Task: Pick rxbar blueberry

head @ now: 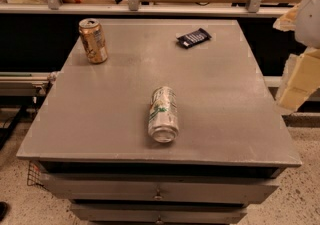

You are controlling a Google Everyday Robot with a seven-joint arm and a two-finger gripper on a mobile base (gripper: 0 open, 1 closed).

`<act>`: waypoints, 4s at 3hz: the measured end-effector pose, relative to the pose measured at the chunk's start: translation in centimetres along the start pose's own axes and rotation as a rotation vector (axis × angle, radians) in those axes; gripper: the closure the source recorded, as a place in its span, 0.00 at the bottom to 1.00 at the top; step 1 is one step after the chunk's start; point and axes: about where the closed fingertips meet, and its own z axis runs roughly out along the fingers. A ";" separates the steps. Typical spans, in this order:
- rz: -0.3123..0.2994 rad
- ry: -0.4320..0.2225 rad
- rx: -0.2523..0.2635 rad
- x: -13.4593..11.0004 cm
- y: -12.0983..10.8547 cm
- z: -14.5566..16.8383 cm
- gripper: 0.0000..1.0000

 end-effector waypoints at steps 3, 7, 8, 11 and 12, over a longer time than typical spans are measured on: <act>0.118 -0.179 -0.023 -3.9 -7.0 8.0 0.00; 0.377 -0.444 0.056 -8.9 -16.6 14.9 0.00; 0.497 -0.538 0.133 -9.8 -22.1 16.4 0.00; 0.696 -0.516 0.214 -7.8 -29.2 23.3 0.00; 0.724 -0.525 0.218 -7.9 -30.4 25.3 0.00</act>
Offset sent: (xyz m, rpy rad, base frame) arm 0.1082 0.0202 -0.0504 0.2300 -0.0109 -0.0600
